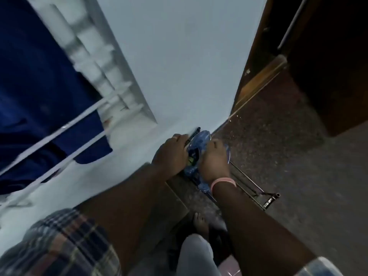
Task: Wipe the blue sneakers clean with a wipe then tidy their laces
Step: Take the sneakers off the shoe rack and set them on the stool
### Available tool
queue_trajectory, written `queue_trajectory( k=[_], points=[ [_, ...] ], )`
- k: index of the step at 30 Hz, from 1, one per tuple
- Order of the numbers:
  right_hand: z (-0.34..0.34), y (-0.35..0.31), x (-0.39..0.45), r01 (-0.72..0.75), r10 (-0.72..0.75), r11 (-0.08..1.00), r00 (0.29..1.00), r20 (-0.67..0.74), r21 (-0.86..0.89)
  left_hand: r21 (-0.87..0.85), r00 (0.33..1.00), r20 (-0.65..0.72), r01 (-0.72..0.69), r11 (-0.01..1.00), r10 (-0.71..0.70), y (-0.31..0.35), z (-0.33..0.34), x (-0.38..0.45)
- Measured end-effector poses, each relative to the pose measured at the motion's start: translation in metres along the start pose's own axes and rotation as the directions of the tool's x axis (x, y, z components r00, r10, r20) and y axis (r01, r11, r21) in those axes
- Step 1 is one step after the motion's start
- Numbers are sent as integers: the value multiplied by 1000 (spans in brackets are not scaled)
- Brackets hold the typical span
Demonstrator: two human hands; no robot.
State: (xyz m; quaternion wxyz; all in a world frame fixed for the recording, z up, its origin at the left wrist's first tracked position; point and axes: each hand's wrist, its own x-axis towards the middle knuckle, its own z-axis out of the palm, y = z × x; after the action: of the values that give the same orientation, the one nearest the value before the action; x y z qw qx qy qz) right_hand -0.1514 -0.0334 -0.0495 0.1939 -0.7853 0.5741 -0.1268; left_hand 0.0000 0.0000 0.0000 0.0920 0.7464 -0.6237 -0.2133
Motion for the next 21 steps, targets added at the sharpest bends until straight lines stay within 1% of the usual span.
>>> queue_trajectory(
  k=[1, 2, 4, 6, 8, 10, 12, 15, 18, 21],
  points=[
    [16, 9, 3, -45, 44, 999, 998, 48, 29, -19, 999, 37, 25, 999, -25, -6, 15, 9],
    [30, 15, 9, -96, 93, 992, 995, 42, 76, -30, 997, 55, 54, 998, -52, -15, 31, 21],
    [63, 34, 10, -193, 181, 972, 979, 99, 132, -36, 980, 164, 119, 992, -112, -32, 68, 36],
    [91, 53, 15, -275, 256, 951, 957, 137, 143, -59, 969, 199, 160, 985, -146, -44, 101, 55],
    [118, 73, 20, -344, 317, 927, 932, 176, 149, -69, 964, 205, 185, 980, -167, -55, 132, 75],
    [135, 88, 20, -454, 406, 876, 876, 262, 162, -83, 953, 232, 221, 972, -196, -68, 161, 92],
    [152, 104, 23, -552, 480, 813, 816, 321, 188, -101, 940, 248, 267, 958, -236, -77, 185, 112],
    [180, 122, 31, -693, 586, 693, 702, 405, 199, -96, 905, 284, 357, 929, -318, -87, 214, 141],
    [209, 132, 37, -757, 642, 622, 640, 422, 201, -65, 885, 278, 405, 912, -374, -101, 235, 162],
    [218, 137, 43, -802, 714, 584, 580, 393, 123, -2, 888, 233, 407, 913, -395, -111, 241, 169]
  ],
)
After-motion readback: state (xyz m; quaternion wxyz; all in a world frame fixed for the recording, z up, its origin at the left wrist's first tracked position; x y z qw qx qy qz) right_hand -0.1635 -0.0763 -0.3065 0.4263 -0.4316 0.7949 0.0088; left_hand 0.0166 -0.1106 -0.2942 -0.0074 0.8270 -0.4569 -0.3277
